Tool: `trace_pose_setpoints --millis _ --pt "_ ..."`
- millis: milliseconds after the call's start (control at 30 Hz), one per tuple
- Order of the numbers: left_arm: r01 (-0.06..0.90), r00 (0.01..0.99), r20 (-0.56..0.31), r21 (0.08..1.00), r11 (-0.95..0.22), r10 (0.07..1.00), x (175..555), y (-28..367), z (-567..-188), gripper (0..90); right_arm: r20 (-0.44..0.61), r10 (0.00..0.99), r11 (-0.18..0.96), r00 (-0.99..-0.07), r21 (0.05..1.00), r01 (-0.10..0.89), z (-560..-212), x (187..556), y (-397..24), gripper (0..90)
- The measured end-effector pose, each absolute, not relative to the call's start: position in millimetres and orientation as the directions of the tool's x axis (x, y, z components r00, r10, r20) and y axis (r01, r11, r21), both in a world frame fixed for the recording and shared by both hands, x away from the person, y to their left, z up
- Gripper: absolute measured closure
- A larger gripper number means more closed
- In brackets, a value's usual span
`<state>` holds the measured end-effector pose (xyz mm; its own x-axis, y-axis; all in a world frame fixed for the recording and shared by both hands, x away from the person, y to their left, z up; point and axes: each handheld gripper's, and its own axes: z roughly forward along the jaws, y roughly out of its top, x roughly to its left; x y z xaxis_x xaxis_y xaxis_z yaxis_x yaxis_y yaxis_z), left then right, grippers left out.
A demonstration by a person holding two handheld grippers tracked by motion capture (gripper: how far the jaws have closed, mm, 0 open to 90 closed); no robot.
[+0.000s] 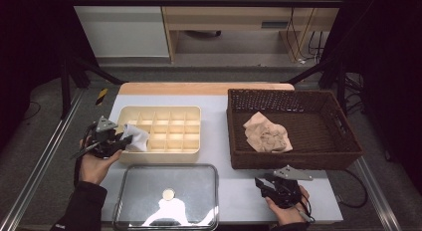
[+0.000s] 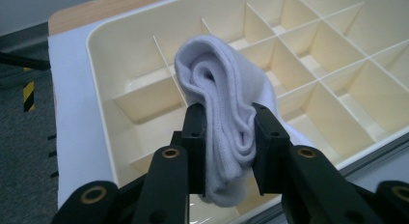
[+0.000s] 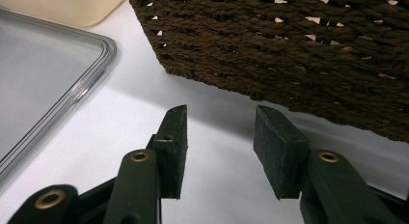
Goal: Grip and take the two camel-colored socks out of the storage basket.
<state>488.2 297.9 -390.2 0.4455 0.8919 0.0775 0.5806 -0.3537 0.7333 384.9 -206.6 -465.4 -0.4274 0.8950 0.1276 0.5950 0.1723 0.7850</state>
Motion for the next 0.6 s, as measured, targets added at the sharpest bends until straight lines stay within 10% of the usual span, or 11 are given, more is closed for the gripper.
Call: trace_pose_setpoints --millis 600 --pt "0.608 0.506 0.155 0.633 -0.479 0.849 487.3 290.6 -393.1 70.7 0.14 0.891 0.171 -0.431 0.777 0.606 -466.5 385.5 -206.1 56.5"
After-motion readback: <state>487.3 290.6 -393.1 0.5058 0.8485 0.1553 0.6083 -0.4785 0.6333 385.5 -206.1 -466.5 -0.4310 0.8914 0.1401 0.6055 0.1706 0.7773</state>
